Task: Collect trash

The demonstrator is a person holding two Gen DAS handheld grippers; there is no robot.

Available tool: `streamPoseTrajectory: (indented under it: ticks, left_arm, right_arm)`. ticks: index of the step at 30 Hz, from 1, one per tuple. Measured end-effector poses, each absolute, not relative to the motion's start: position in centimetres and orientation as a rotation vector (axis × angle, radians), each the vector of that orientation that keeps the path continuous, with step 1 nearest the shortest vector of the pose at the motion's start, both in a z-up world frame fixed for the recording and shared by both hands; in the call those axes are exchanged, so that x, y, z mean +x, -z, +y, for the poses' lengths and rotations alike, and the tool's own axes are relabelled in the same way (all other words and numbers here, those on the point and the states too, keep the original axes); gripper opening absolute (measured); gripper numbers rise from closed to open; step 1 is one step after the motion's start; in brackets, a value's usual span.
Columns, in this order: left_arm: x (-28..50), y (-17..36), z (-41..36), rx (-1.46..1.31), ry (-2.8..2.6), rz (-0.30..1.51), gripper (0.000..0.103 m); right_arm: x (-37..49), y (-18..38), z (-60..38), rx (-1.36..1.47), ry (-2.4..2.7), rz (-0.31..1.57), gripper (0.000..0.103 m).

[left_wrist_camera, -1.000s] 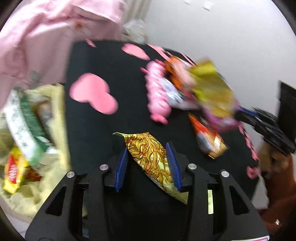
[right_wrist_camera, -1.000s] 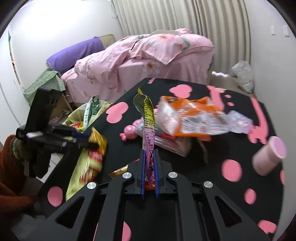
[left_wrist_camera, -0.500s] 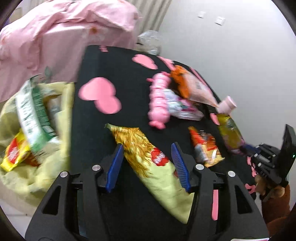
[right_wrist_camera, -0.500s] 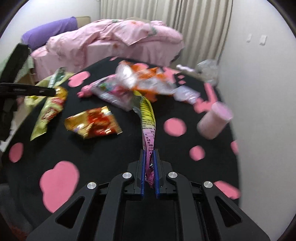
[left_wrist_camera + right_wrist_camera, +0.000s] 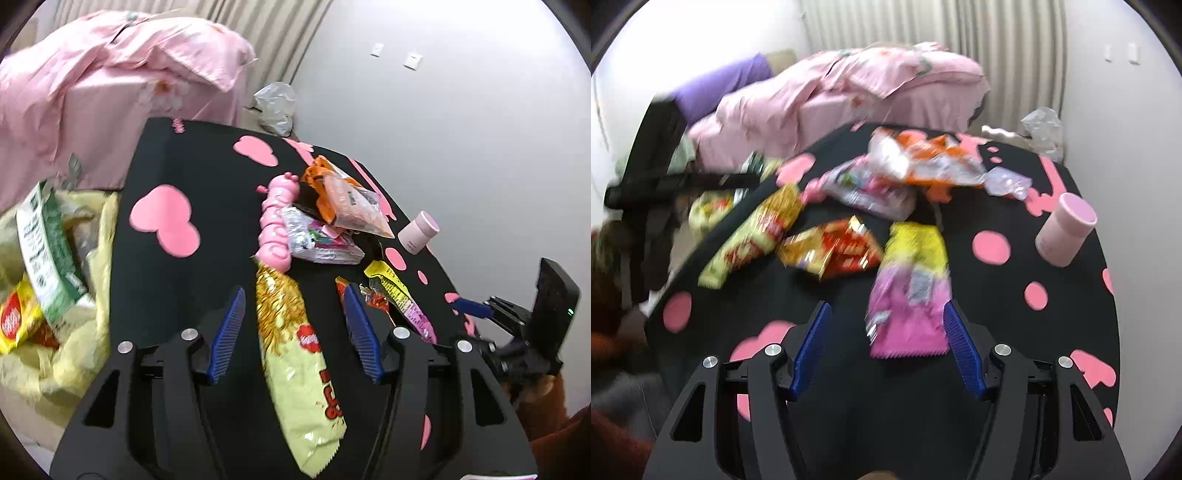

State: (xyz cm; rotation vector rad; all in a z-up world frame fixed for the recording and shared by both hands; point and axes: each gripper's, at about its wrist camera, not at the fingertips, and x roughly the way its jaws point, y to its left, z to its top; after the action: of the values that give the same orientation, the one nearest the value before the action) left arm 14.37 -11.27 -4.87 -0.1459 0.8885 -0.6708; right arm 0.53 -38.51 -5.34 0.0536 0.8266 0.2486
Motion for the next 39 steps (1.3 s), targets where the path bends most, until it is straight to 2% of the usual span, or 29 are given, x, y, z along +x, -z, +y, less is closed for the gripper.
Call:
streamPoseTrajectory:
  ticks: [7,9,13,19,27,29,37,39]
  left_arm:
    - [13.5,5.3,-9.8,-0.174,0.642,0.908,0.053]
    - [13.5,5.5,-9.7,-0.171,0.635,0.911,0.053]
    - [13.4,5.8,-9.6,-0.169,0.627,0.920,0.053]
    - [13.4,6.9,-10.4,-0.143,0.649,0.999,0.054]
    - [13.1,7.7,-12.9,-0.061,0.634,1.042,0.053]
    - [13.5,8.1,-13.5,-0.032,0.602,1.066,0.045]
    - [18.3,8.1,-14.9,-0.065,0.583,1.122,0.045]
    - [19.1,8.1,-15.5,-0.054,0.600,1.134,0.040]
  right_arm:
    - [5.9,7.5,-39.4,0.042,-0.234,0.919,0.059]
    - [6.8,8.3,-39.1,0.024,-0.239,0.944,0.054]
    - [7.5,9.3,-38.7,0.024,-0.254,0.972,0.050]
    - [5.5,7.1,-39.2,0.061,-0.234,0.875,0.032]
    - [3.2,4.2,-40.1,0.088,-0.190,0.770,0.031]
    - [3.1,4.1,-39.9,0.081,-0.190,0.767,0.031]
    - [2.7,3.6,-38.5,0.045,-0.216,0.758,0.031]
    - [2.6,3.5,-38.3,0.042,-0.217,0.759,0.031]
